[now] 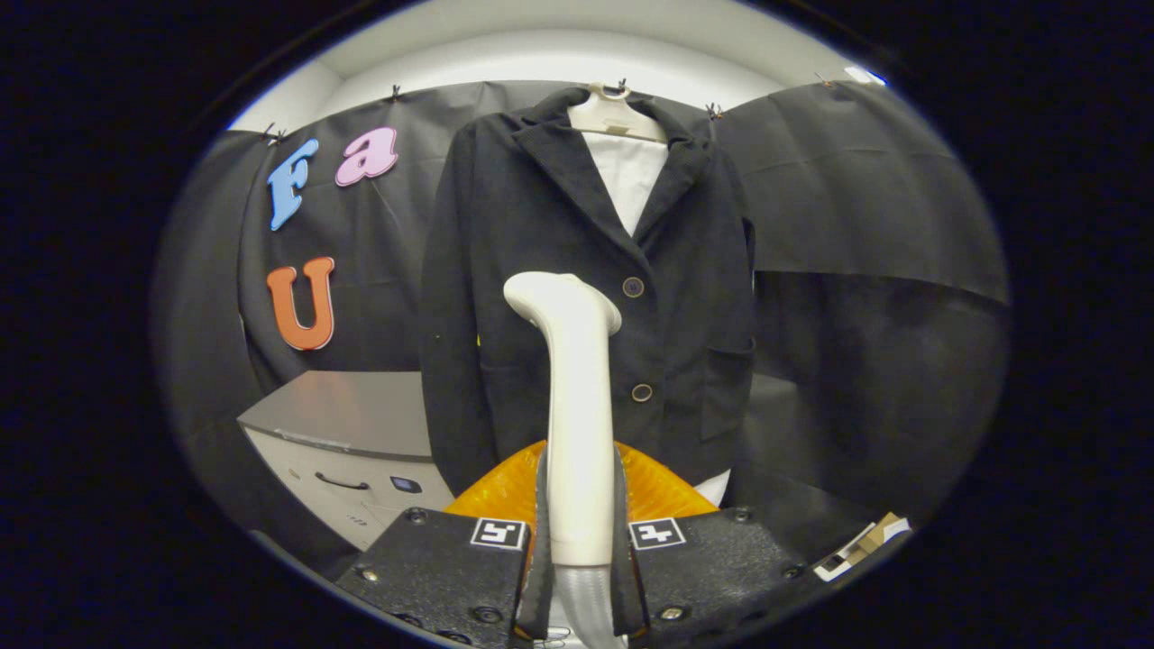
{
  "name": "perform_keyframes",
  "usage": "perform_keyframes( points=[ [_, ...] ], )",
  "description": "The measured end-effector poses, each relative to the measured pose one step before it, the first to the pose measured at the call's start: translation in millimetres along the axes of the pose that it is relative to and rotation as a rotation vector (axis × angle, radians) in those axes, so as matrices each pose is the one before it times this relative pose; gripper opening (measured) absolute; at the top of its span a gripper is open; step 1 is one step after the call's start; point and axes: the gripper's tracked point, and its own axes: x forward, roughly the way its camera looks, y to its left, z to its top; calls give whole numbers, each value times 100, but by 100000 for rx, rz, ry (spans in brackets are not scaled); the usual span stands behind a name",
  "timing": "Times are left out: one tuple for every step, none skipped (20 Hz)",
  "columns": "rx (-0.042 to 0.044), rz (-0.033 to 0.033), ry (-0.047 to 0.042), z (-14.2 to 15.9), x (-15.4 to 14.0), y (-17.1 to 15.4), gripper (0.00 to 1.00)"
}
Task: Iron the clothes twice with a garment steamer, once on the left side and once on the right side.
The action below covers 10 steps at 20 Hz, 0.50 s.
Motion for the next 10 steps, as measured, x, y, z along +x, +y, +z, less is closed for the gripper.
perform_keyframes(
  points=[
    [212,15,714,-352,-103,-44,29],
    [143,70,962,-386,-103,-119,29],
    [60,72,857,-634,-40,-130,29],
    [-300,-4,943,-597,-19,-66,29],
    [-243,75,1048,-592,-48,-31,29],
    [407,106,851,-498,-54,-107,29],
    [88,81,1112,-768,-9,-100,29],
    [914,133,914,-457,-23,-115,29],
    [-234,139,854,-581,43,-105,29],
    [-120,41,839,-414,-58,-132,29]
  ],
)
